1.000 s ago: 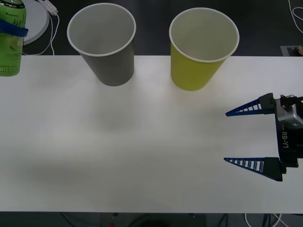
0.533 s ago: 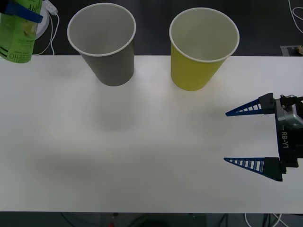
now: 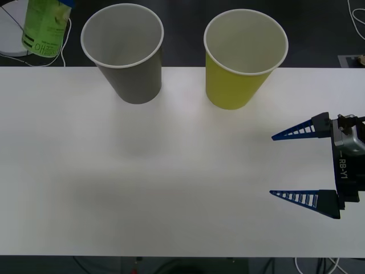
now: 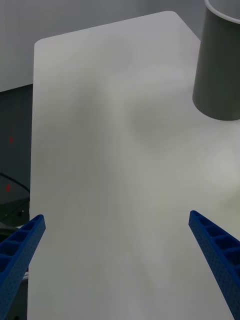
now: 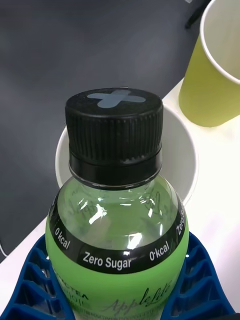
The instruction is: Put the can into the green bin and the plastic bottle into the gray bin
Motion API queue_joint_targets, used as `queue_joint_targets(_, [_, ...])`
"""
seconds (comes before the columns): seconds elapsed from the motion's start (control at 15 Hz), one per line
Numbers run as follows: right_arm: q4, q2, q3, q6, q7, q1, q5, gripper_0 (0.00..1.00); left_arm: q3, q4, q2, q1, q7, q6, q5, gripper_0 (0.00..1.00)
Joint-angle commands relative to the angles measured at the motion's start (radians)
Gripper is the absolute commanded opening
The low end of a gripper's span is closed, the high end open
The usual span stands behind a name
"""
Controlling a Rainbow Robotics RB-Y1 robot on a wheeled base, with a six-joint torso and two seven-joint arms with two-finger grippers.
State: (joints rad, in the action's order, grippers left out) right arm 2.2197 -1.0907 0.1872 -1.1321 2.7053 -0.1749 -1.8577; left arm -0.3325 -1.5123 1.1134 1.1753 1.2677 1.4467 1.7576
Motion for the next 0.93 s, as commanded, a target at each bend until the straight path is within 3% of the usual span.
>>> queue_joint_targets(0.07, [0.000,0.000,0.000,0.000,0.000,0.000,0.000,1.00,-0.033,0.069,-0.049,0.058,-0.014,0.006,0.008,0.00])
queue_joint_targets(0.27, [0.000,0.000,0.000,0.000,0.000,0.000,0.000,1.00,-0.049,0.139,-0.096,0.099,-0.040,0.008,0.022,0.00])
queue_joint_targets(0.53, [0.000,0.000,0.000,0.000,0.000,0.000,0.000,1.00,-0.154,0.250,-0.147,0.224,-0.064,0.006,0.034,0.00])
queue_joint_targets(0.73, [0.000,0.000,0.000,0.000,0.000,0.000,0.000,1.00,-0.154,0.348,-0.218,0.282,-0.083,0.006,0.060,0.00])
queue_joint_targets(0.93, [0.000,0.000,0.000,0.000,0.000,0.000,0.000,1.00,-0.154,0.359,-0.268,0.296,-0.082,-0.005,0.132,0.00])
